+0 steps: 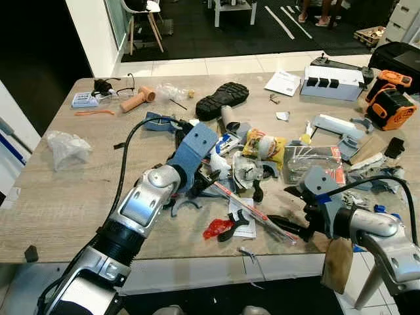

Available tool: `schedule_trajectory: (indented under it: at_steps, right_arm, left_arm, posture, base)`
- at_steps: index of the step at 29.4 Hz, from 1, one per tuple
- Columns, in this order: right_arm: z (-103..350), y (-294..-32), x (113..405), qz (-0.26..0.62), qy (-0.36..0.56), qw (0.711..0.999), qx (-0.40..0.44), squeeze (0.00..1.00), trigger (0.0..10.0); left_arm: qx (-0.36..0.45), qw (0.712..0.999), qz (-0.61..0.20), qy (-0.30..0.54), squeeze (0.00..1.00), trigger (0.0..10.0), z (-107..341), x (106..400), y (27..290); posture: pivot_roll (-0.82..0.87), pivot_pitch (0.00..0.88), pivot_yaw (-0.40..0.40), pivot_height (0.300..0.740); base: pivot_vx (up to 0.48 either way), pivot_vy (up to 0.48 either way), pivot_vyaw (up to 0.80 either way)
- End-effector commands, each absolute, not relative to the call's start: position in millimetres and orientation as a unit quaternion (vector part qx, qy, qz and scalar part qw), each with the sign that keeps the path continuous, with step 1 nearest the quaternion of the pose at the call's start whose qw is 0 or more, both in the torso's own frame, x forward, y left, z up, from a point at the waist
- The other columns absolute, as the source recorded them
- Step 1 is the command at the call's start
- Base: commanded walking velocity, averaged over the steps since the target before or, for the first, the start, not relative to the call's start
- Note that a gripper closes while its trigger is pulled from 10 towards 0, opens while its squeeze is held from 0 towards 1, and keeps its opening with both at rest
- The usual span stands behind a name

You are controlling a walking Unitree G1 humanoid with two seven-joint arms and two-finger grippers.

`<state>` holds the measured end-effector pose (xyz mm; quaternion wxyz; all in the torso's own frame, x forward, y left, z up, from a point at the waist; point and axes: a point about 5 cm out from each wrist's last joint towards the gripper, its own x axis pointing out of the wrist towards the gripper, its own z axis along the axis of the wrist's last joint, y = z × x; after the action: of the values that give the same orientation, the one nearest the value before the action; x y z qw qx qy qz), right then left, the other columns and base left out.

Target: Picking trash to rubbish bin

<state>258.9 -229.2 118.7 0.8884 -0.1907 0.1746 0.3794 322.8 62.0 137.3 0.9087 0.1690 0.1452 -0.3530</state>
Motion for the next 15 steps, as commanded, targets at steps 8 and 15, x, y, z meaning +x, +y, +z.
schedule_trajectory:
  at_steps: [8,15]
  right_arm:
    - [121.8,-230.8,261.2,0.373,0.172,0.891,-0.192,0.0,10.0]
    - [122.9,-231.0,261.1,0.372,0.17,0.893,-0.19,0.0,10.0]
  left_arm:
    - [0.196,0.891,-0.375,0.161,0.0,10.0,132.4,324.1,52.9]
    - [0.194,0.879,-0.399,0.176,0.0,3.7,129.8,323.3,47.8]
  posture:
    - [-0.12,0.0,0.061,0.74]
    - [-0.12,0.0,0.061,0.74]
  base:
    - [0.0,0.0,0.0]
    - [0.0,0.0,0.0]
